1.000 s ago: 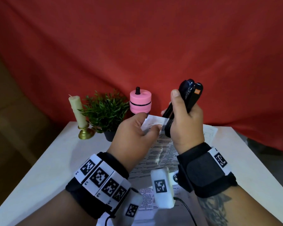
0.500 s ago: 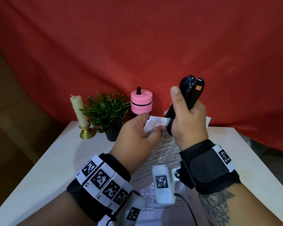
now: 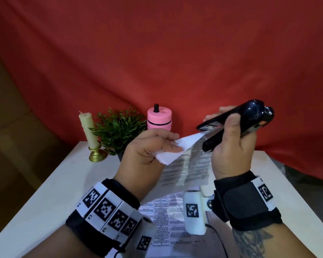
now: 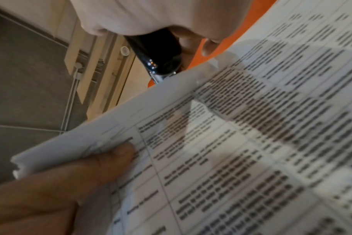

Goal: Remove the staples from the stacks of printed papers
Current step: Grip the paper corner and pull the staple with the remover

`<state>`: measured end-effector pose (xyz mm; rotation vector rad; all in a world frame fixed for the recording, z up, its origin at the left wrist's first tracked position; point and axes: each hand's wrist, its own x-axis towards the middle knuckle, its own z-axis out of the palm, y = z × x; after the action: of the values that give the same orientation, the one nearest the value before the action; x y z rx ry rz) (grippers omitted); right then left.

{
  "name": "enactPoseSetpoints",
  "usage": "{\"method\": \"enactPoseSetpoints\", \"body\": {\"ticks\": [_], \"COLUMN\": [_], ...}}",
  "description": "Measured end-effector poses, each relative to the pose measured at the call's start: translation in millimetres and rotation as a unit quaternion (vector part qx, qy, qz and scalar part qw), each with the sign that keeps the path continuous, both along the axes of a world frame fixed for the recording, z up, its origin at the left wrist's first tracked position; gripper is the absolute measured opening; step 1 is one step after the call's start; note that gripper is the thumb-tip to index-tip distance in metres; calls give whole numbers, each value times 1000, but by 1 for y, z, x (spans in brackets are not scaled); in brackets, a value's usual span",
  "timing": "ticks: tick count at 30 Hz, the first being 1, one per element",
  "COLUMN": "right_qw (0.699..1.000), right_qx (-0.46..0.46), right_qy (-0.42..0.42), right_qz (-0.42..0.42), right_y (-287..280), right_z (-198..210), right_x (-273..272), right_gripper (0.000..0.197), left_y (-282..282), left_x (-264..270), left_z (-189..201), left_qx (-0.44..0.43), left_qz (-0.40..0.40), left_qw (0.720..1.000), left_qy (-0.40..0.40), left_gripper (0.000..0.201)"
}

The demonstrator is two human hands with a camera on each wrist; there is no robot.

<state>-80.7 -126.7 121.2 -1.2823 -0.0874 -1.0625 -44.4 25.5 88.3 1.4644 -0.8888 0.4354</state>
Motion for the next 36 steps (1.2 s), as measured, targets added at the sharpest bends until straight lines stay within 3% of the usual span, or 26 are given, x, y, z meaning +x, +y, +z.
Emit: {"method": "enactPoseSetpoints", "body": {"ticks": [7,14,17,21,23,27,31,36], "right_qw": [998,999,999,999,998,985,985,985], "right_qx": [-44,-40,-29,-31,-53,-116,-124,-123], "right_qy": [-39,-29,-19,3,46,126,121,116], "right_qz": [3,-2,-19,-18,-2,18,-2,-27], "right_y": [1,-5,-5,-6,-7,-4,0,2], "right_z": [-3,-3,-3,7,16,23,22,24], "right_x": [-9,-13,-13,-10,-6,1,1,1], "right_gripper": [41,59,54,57,44,54,42,43], "left_y": [-2,-8,-8,-11,-13,-14,-14,-13], "left_x": [0,-5,-12,-20,-19,-20,-25,-25], "left_z": [0,2,7,23,29,35,37,37], "left_qx": [42,40,51,34,39,46,47,38], "left_qz": [34,30,29,47,49,50,36,29], "left_qw": [996,997,998,992,986,981,980,981], "left_qy": [-66,-56,-28,116,155,181,191,187], "left_gripper": [37,23,21,24,22,12,12,8]}}
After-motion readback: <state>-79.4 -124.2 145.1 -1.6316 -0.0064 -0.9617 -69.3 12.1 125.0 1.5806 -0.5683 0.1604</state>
